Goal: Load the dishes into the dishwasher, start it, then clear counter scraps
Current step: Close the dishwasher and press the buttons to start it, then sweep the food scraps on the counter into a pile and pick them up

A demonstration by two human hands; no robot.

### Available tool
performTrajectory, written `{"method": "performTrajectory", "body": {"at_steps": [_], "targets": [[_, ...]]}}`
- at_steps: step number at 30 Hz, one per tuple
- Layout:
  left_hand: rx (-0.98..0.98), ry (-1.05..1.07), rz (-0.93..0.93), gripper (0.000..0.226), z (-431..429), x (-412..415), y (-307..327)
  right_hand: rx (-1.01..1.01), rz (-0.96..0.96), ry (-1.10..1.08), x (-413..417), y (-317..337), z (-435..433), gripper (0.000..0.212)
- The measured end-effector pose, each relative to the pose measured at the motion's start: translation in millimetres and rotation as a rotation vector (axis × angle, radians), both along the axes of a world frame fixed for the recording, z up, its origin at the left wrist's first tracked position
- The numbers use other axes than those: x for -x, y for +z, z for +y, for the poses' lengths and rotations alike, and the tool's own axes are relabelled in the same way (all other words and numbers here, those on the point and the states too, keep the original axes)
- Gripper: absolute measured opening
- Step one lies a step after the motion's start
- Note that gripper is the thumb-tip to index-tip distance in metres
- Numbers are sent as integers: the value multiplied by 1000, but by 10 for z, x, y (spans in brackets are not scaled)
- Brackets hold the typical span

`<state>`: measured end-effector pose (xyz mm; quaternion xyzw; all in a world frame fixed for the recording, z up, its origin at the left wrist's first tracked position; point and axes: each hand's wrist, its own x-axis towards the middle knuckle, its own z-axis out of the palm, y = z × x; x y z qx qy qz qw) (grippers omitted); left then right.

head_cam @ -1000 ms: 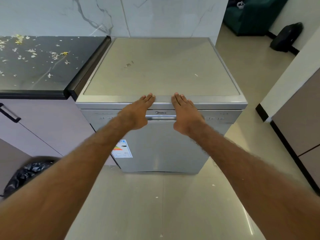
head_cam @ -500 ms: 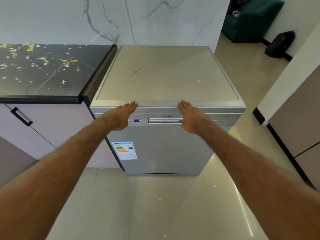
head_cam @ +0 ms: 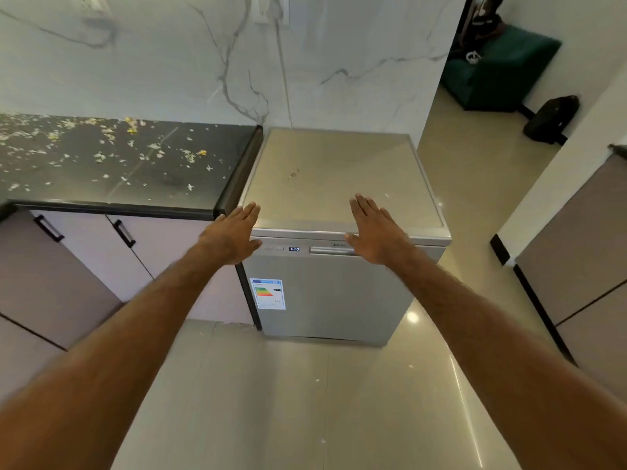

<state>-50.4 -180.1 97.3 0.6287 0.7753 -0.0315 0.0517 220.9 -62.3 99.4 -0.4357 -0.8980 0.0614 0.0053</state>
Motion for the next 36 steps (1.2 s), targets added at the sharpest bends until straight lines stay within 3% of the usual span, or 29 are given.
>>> {"method": "performTrajectory", "body": {"at_steps": [9, 16, 27, 36], "targets": [[-156, 76, 1, 81, -742, -160, 1388, -171, 116, 107, -58, 1676, -359, 80], [-296, 153, 58, 82, -892, -216, 2259, -275, 223, 203, 73, 2548, -457, 78], [-381, 219, 147, 82, -1034, -257, 2630, -306, 295, 342, 344, 2712, -619, 76], [-326, 283, 114, 84, -1315, 517, 2332, -243, 311, 361, 931, 2423, -527, 75]]}}
